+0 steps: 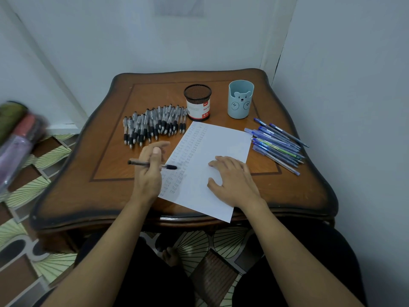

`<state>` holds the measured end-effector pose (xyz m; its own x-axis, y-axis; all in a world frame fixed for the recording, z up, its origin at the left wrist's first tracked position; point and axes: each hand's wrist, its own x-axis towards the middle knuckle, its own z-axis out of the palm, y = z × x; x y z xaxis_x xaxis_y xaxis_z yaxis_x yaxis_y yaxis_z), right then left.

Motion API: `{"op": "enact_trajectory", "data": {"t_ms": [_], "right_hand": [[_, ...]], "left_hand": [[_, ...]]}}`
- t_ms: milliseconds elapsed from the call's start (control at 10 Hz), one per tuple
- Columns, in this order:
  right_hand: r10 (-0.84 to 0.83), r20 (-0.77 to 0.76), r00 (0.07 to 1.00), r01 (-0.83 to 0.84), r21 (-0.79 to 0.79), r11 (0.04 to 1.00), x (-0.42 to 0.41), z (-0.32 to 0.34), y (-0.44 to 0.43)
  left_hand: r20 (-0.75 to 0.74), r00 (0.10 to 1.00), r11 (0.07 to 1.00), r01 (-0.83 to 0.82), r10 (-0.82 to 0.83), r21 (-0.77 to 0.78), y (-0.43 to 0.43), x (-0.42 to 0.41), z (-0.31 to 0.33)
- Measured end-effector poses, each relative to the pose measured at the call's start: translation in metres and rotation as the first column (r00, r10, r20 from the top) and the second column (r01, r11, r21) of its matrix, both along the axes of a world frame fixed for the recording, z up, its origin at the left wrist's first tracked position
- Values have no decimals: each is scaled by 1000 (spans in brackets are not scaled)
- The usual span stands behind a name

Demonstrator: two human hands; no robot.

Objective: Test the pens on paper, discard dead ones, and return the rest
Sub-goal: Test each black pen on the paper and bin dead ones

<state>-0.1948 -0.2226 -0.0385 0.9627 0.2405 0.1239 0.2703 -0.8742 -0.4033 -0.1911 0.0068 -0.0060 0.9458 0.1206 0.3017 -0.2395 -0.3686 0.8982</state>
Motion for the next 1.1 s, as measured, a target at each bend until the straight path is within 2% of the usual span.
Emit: {"op": "enact_trajectory", "data": {"t_ms": [100, 300, 400, 500, 1000, 1100], "right_hand": [[0, 0, 1000, 0, -2, 1000, 0, 0, 0], [-2, 1, 1000, 2, -3, 1000, 0, 0, 0], [-2, 7, 1000, 2, -2, 1000, 0, 0, -1], [0, 6, 1000, 0, -2, 1000, 0, -2, 0], [-4, 17, 1000, 4, -3, 1000, 1, -4, -1], [0, 19, 1000, 0, -2, 1000, 1, -4, 0]], "left_hand": [[-77, 995, 988, 52, -64, -145, -1, -1, -4], [-201, 978, 996, 70, -57, 60, 7, 0, -15], [-211, 976, 998, 58, -52, 18, 5, -2, -13], [-224, 974, 999, -30, 24, -26, 6, -2, -15], [-193, 980, 989, -21, 50, 147, 5, -4, -17], [-192, 980, 989, -28, 56, 143, 5, -4, -17]]}}
